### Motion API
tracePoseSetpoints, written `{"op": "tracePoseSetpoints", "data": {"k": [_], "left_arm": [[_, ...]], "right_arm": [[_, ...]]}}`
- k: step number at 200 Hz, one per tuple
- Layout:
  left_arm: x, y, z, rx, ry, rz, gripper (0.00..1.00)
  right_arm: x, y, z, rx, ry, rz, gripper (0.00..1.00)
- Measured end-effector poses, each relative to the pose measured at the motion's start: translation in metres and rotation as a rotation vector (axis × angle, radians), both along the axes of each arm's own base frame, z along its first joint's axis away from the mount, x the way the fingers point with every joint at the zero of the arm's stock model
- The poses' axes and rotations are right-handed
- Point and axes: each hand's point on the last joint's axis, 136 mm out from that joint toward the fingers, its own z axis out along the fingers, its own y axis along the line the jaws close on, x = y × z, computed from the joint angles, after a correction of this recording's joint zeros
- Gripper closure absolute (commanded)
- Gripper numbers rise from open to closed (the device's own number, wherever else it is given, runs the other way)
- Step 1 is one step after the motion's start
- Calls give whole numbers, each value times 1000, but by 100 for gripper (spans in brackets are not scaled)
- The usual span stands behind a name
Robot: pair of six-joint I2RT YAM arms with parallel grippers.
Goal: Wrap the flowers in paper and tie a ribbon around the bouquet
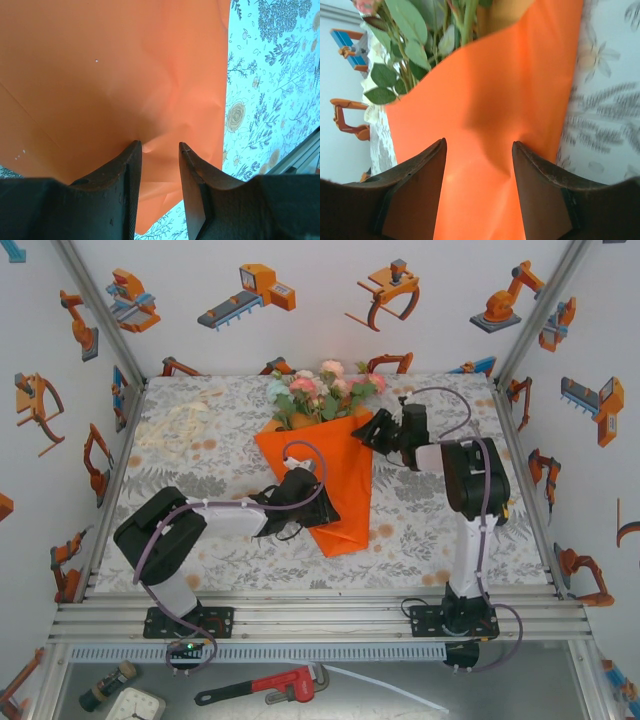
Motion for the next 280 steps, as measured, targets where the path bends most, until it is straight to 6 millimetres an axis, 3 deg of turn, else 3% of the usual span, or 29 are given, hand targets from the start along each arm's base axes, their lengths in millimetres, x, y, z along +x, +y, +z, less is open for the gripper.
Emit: {"op": "tracePoseSetpoints", "data": {"k": [43, 70, 111, 130, 154, 172, 190, 218, 234, 253, 280], "left_arm": [[-2, -2, 1, -4, -4, -7, 62], [-6, -7, 3, -17, -14, -29, 56], [-15, -14, 15, -14, -59, -87, 51], [-17, -18, 28, -9, -87, -111, 51], [-16, -26, 41, -22, -112, -130, 51], [-18, -27, 40, -17, -109, -137, 51], [-23, -26, 35, -4, -96, -148, 51], [-33, -23, 20, 18, -61, -174, 52], [-39, -18, 7, 39, -39, -181, 52], [-39, -17, 3, 34, -39, -183, 52], [-39, -17, 2, 33, -40, -187, 53]], "right_arm": [[40, -13, 0, 21, -46, -24, 46], [61, -18, -2, 35, -70, -22, 46], [57, -16, 12, 7, -65, 23, 46], [30, -16, 40, -22, -86, 44, 46], [-23, -11, 90, -53, -169, 62, 46], [-65, 5, 105, -60, -214, 95, 46], [-107, 23, 88, -69, -181, 136, 47], [-171, 38, 27, -107, -22, 197, 47], [-194, 38, 3, -113, 54, 202, 47], [-198, 34, -13, -106, 109, 176, 47], [-172, 34, -15, -29, 111, 141, 48]]}}
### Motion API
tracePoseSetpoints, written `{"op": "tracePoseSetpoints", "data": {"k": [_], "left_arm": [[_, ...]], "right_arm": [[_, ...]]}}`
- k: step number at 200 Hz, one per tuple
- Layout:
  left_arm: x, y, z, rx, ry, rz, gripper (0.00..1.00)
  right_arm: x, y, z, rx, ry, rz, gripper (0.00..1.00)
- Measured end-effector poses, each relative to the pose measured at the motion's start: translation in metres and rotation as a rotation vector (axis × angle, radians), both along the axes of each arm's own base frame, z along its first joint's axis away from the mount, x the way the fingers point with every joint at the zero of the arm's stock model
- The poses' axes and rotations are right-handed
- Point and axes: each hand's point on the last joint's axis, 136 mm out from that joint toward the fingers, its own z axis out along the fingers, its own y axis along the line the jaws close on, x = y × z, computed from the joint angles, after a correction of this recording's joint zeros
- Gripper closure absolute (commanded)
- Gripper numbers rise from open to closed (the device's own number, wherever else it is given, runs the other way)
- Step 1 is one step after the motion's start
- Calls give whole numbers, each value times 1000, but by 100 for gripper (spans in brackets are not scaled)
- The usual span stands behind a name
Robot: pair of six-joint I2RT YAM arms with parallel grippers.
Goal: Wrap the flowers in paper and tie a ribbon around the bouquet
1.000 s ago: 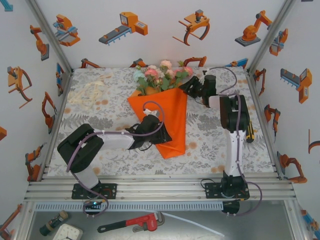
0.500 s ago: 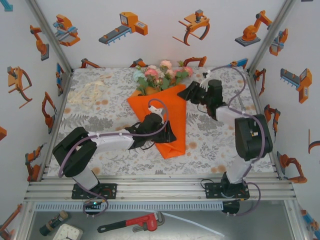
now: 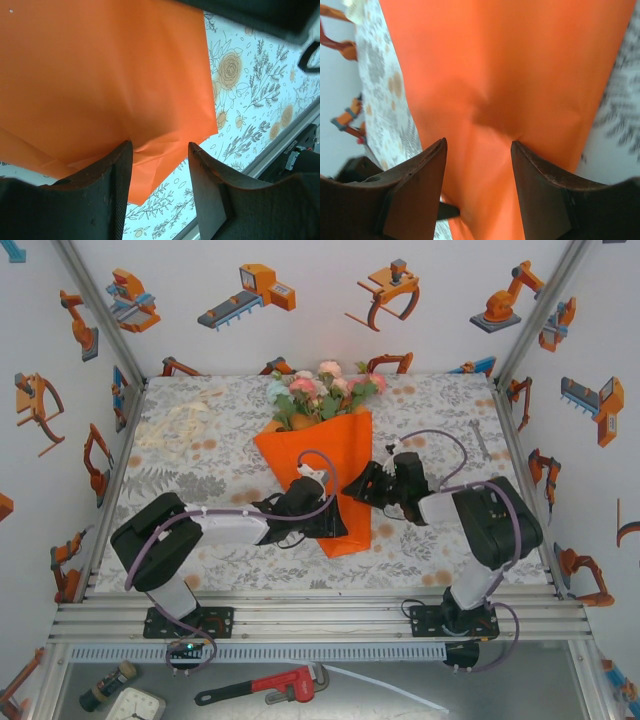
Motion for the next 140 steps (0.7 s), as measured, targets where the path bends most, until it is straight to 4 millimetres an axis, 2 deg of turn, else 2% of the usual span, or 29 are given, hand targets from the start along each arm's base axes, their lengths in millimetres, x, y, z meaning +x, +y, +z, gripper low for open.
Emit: {"op": "tracePoseSetpoints", "data": {"k": [62, 101, 140], "left_arm": [[2, 2, -1, -13, -8, 6, 54], [2, 4, -1, -18, -15, 10, 54], [4, 9, -1, -10, -27, 28, 54]], "right_arm": [[109, -31, 5, 66, -74, -139, 47], [185, -33, 9, 77, -139, -169, 47], [238, -34, 12, 45, -173, -193, 47]]}}
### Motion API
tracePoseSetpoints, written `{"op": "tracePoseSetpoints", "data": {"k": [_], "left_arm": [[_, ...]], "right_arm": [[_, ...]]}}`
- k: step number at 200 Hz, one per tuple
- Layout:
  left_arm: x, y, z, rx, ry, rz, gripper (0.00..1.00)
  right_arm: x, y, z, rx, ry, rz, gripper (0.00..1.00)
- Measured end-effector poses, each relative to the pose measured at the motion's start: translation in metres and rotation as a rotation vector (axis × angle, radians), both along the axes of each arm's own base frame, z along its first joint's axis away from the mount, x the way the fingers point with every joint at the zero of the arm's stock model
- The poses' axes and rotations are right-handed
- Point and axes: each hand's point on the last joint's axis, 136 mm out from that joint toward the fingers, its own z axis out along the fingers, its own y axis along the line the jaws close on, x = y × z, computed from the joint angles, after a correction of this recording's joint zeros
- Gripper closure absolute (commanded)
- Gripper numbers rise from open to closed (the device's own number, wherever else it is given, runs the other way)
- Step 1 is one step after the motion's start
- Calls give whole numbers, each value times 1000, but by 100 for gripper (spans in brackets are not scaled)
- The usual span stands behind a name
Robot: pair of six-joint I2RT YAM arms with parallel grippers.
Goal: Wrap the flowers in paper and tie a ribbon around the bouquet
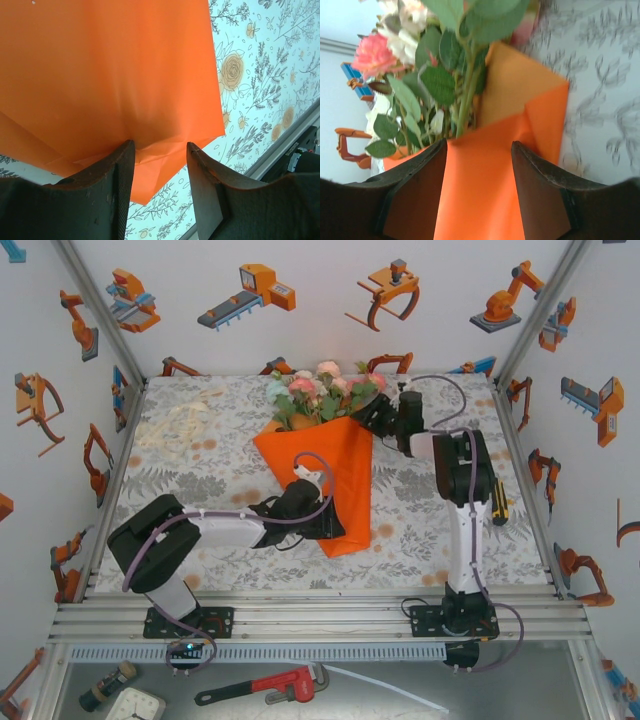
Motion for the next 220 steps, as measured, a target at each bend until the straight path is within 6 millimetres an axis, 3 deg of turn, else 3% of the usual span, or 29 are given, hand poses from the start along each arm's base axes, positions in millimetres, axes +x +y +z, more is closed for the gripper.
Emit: {"op": "tracePoseSetpoints", "data": {"k": [20, 40, 78, 113, 134, 160, 178, 189, 220], "left_arm": [[2, 3, 0, 7, -3, 13, 54], [8, 10, -1, 16, -5, 39, 54], [23, 36, -2, 36, -5, 112, 54], [31, 50, -7, 55, -3, 140, 53], [31, 50, -6, 53, -9, 132, 49], [26, 54, -3, 62, -7, 125, 46], [23, 57, 1, 74, -3, 124, 46], [21, 60, 4, 86, -2, 124, 46], [21, 64, 19, 99, -20, 126, 45]], "right_arm": [[15, -4, 0, -9, 0, -14, 47], [17, -10, 1, -27, 3, -29, 47], [-14, -28, 1, -109, 37, -70, 46], [-27, -31, 7, -137, 36, -63, 45], [-45, -33, 24, -142, 37, -53, 45], [-79, -32, 70, -135, -26, -45, 45], [-113, -15, 98, -124, -87, -11, 45], [-135, 2, 103, -121, -104, 27, 45], [-195, 60, 74, -138, -46, 165, 45]]}}
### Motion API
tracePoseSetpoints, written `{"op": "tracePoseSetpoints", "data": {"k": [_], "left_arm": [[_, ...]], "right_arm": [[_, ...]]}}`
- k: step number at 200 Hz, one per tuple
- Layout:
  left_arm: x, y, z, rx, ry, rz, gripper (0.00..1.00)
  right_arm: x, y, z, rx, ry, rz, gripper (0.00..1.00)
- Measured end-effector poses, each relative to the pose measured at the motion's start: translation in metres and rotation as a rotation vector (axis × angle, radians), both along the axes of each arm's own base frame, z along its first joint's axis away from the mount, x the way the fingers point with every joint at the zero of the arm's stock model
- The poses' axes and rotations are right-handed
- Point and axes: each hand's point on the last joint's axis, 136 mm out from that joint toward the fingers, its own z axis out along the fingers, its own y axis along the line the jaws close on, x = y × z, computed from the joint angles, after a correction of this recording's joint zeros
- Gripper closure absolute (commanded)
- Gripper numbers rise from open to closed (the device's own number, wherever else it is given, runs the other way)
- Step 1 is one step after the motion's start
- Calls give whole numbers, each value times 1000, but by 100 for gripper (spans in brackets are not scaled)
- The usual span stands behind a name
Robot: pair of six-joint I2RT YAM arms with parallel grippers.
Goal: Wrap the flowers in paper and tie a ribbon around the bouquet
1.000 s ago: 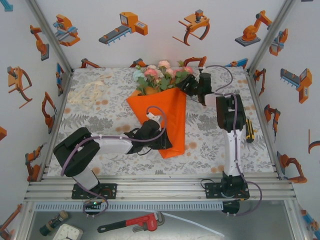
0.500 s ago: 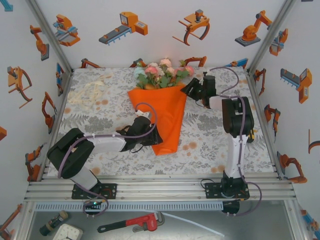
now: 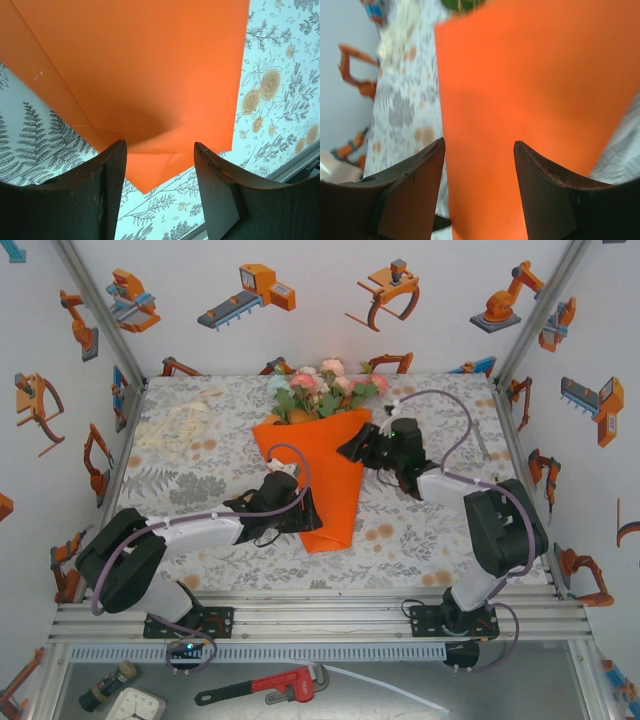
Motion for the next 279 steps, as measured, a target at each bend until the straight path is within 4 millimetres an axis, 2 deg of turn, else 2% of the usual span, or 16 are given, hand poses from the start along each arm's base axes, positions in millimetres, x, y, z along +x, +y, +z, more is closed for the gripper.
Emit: {"op": "tracePoseSetpoints", "data": {"k": [23, 51, 88, 127, 153, 168, 194, 209, 225, 244, 279], "left_arm": [[4, 0, 19, -12, -34, 6, 45], [7, 1, 43, -39, -80, 14, 44], [21, 8, 78, -50, -144, 69, 44], [51, 37, 114, -50, -206, 206, 44], [82, 80, 125, -7, -212, 350, 45], [112, 121, 135, 42, -220, 470, 45], [178, 209, 150, 172, -230, 683, 48], [216, 253, 148, 289, -230, 757, 49], [254, 281, 141, 405, -218, 768, 49], [292, 296, 120, 516, -198, 700, 47], [319, 309, 53, 716, -72, 472, 46]], "right_arm": [[-29, 23, -22, -42, 59, 60, 45], [-38, 29, -27, -65, 76, 74, 45], [-49, 31, -16, -89, 60, 92, 45], [-55, 27, 2, -100, 24, 93, 45], [-60, 19, 9, -132, 16, 79, 44], [-62, 8, 18, -167, 0, 47, 42], [-63, -10, 38, -224, -53, -13, 37], [-65, -16, 46, -244, -73, -28, 36], [-64, -18, 51, -254, -84, -28, 36], [-64, -18, 52, -249, -79, -22, 37], [-64, -8, 50, -213, -53, 27, 37]]}}
